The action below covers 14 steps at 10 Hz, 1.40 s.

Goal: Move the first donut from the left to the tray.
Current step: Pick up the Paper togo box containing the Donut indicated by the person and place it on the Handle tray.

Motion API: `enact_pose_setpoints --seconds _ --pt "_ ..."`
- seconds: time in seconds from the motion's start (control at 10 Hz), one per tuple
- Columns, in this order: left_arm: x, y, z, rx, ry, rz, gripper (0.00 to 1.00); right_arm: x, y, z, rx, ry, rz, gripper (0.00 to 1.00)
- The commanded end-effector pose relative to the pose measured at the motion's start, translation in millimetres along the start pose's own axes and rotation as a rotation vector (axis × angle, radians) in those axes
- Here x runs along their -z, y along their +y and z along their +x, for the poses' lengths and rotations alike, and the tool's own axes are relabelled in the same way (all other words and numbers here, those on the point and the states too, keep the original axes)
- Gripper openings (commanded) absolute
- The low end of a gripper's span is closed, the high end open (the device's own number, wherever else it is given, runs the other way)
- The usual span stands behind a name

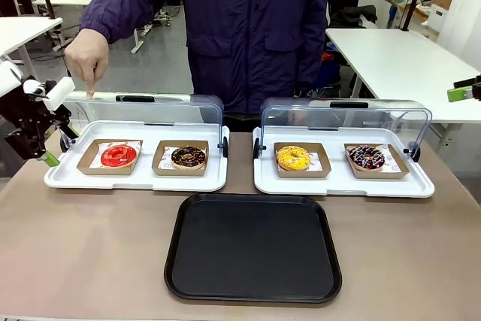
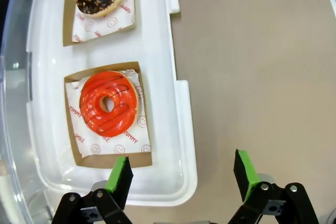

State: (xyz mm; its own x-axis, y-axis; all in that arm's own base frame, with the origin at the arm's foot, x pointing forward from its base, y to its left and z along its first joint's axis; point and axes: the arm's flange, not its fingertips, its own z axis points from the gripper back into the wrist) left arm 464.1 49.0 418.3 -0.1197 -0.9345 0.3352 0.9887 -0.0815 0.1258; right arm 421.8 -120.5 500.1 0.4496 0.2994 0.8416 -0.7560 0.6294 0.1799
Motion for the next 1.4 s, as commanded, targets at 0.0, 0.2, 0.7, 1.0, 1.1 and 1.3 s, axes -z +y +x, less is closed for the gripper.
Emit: enact_pose_setpoints --seconds 0.0,0.2,0.7,1.0,1.1,1.3 --pt "22 17 2 -0.021 0.060 0.060 1.00 2 -3 2 -0.011 -0.029 0.001 1.00" --pt "41 27 1 -0.055 0.124 0.069 1.00 2 -3 2 -0.011 -0.029 0.001 1.00" --pt "80 29 -5 -0.083 0.197 0.082 1.00 2 -3 2 -0.011 -0.029 0.001 1.00" --pt "95 36 -9 -0.083 0.213 0.080 1.00 2 -3 2 -0.011 -0.029 0.001 1.00" --pt "98 37 -10 -0.080 0.220 0.084 1.00 2 -3 2 -0.011 -0.029 0.001 1.00" --pt "102 44 -12 -0.077 0.228 0.099 1.00 2 -3 2 -0.011 -0.029 0.001 1.00"
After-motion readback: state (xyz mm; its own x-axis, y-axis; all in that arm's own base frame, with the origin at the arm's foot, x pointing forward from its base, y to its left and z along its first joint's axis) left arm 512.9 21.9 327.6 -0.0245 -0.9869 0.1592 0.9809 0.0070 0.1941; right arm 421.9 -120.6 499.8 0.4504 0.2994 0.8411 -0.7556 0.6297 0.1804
